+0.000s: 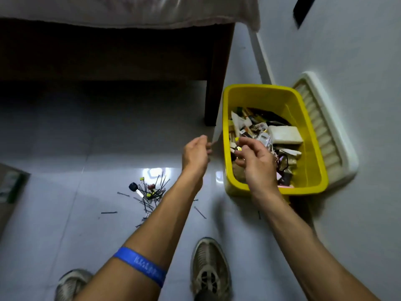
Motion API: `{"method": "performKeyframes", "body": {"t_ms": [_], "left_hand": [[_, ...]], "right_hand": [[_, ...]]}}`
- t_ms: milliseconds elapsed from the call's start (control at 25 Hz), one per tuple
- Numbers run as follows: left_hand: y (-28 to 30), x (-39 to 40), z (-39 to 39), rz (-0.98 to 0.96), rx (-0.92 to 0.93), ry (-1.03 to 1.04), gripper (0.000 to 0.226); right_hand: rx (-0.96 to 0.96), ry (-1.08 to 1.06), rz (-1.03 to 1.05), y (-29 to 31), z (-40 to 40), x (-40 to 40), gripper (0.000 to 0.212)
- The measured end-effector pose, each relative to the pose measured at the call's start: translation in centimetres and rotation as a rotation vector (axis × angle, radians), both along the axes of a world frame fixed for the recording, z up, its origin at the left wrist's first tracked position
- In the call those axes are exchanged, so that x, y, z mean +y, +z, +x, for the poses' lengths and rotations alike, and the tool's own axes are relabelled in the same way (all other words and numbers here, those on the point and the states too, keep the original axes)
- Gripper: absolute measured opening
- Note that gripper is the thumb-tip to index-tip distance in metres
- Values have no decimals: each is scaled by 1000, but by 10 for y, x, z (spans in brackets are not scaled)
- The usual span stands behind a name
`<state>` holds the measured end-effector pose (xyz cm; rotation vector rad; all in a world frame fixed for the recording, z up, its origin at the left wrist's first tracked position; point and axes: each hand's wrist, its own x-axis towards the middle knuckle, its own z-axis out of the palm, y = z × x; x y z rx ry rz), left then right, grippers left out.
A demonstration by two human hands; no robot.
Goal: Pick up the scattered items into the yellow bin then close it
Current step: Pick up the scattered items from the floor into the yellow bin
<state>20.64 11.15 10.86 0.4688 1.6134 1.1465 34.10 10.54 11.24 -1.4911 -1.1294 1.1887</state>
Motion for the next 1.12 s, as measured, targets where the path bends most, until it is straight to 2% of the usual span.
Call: {"method": "performKeyframes", "body": {"t_ms": [80,240,320,400,560,720,800,920,1000,1080,1120], "left_hand": [[-22,-27,-13,-42,54,-26,20],[-77,-78,-11,-184,81,-122,20],[-96,-91,-5,-250,102,-184,18],[-111,-97,-1,-282,112,-210,19],[-135,-100,-10,-313,157,-165,14],[-143,-112,-36,-342,213,-101,22],[-143,-123,-49,-353,238,-55,17],[-146,-144,-71,-425,450,26,16],[-154,-162,-87,-578,600,78,23],[-165,-176,-98,-710,548,80,36],[-169,-177,-99,-694,494,55,39]], "right_hand": [[-61,32,13,-30,-10,-51,17],[-348,-121,-258,-111,18,-122,16],[-575,-199,-349,-137,43,-116,16],[-712,-203,-403,-156,62,-96,21],[-977,-10,-507,-191,76,-69,24],[-1000,141,-463,-201,51,-79,27],[-975,255,-413,-198,22,-87,25],[-890,400,-337,-193,-32,-92,17],[-841,379,-272,-192,-60,-96,11],[-829,433,-227,-196,-82,-98,17],[-809,526,-200,-199,-91,-99,18]]}}
